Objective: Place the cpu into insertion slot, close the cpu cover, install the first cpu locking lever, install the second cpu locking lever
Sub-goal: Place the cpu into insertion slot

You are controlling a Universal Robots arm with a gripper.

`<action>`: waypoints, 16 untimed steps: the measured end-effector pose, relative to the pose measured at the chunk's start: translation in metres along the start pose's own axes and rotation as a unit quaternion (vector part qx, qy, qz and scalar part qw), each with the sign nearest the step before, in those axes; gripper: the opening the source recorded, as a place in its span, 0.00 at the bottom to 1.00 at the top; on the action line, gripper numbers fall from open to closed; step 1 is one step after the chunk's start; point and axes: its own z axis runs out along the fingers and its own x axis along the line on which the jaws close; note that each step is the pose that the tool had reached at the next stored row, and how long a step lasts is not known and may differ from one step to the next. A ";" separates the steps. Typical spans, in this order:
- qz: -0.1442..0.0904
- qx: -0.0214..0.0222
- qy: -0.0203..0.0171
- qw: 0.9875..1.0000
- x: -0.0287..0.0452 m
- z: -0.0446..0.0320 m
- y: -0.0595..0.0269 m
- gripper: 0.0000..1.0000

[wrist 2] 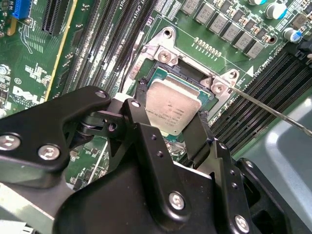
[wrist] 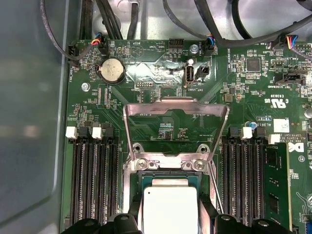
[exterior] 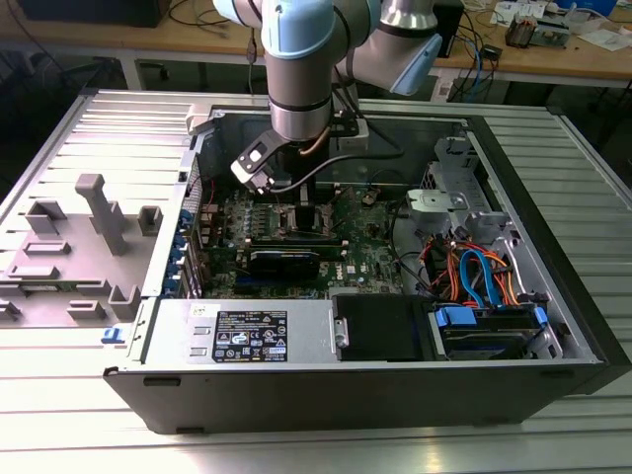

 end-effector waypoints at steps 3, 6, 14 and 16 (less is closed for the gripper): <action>0.000 0.000 0.000 1.000 0.0001 0.0007 0.0001 0.54; 0.000 0.000 0.000 1.000 0.0001 0.0008 0.0001 0.54; 0.000 0.000 0.000 1.000 0.0001 0.0008 0.0011 0.54; 0.000 0.000 0.000 1.000 0.0002 0.0010 0.0012 0.55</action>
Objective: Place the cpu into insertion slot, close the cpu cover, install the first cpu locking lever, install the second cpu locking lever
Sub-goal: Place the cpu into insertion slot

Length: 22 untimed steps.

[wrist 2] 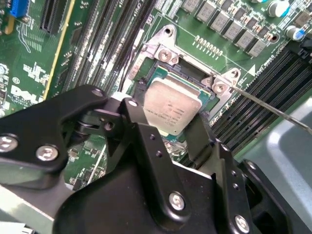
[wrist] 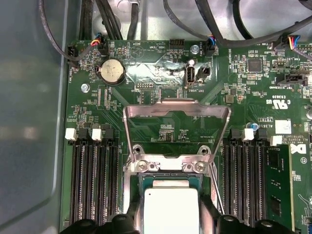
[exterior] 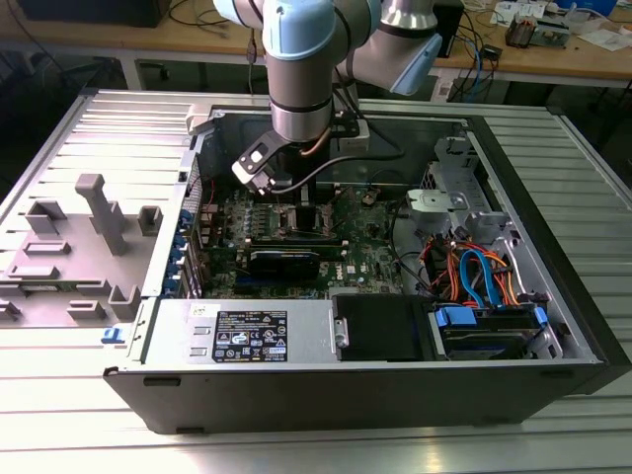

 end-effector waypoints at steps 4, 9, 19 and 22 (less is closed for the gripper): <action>0.000 0.000 0.000 1.000 -0.0001 -0.0002 -0.0001 0.62; 0.004 0.000 0.000 1.000 -0.0001 -0.0001 0.0021 0.62; 0.004 0.000 0.000 1.000 -0.0005 -0.0001 0.0016 0.62; 0.004 0.000 0.000 1.000 -0.0008 -0.0002 -0.0006 0.62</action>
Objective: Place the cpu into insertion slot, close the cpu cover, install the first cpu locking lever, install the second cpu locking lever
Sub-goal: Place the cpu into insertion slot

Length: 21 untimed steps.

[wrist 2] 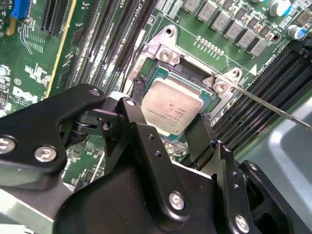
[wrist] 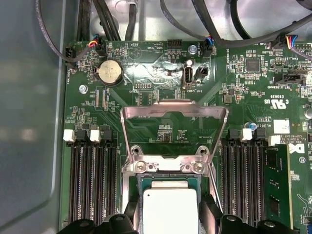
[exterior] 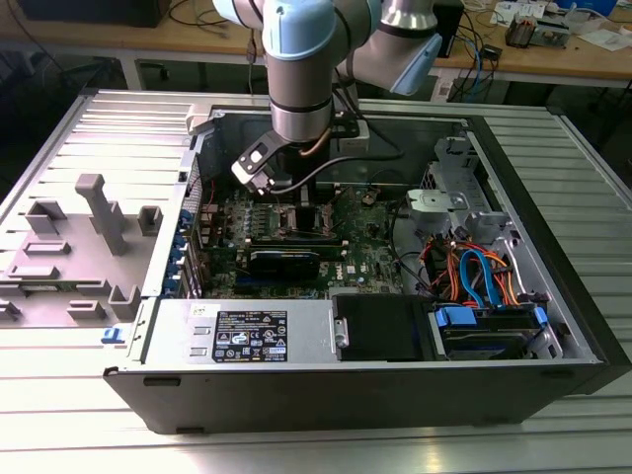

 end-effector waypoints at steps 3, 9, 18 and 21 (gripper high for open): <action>0.000 0.000 0.000 1.000 0.0000 -0.0002 -0.0036 0.62; 0.000 0.000 0.000 1.000 0.0000 -0.0003 -0.0047 0.62; 0.000 0.000 0.000 1.000 0.0017 -0.0002 -0.0047 0.62; 0.000 0.000 0.000 1.000 0.0019 -0.0002 -0.0047 0.62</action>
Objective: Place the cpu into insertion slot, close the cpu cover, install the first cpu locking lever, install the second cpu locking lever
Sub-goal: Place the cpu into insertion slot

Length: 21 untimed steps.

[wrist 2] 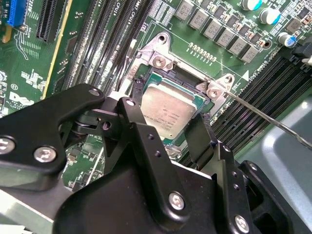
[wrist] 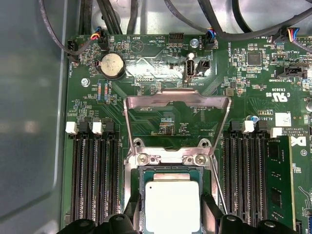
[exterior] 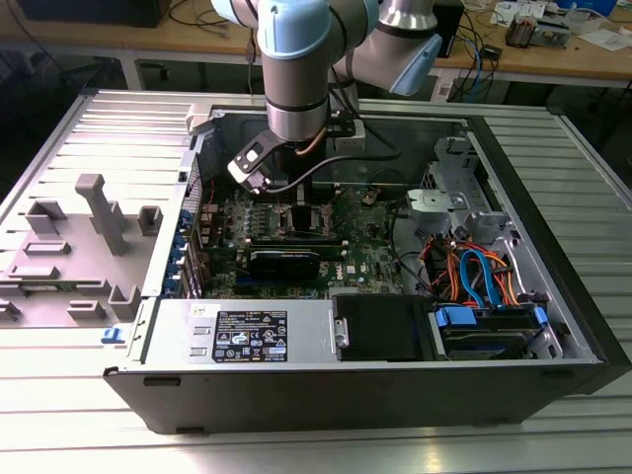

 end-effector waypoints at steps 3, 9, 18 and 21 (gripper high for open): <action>0.000 0.000 -0.001 1.000 0.0001 -0.0002 0.0001 0.62; 0.000 0.000 -0.001 1.000 0.0000 -0.0011 0.0002 0.62; 0.000 0.000 -0.001 1.000 0.0000 -0.0007 0.0049 0.54; 0.000 0.000 -0.001 1.000 0.0000 -0.0003 0.0049 0.54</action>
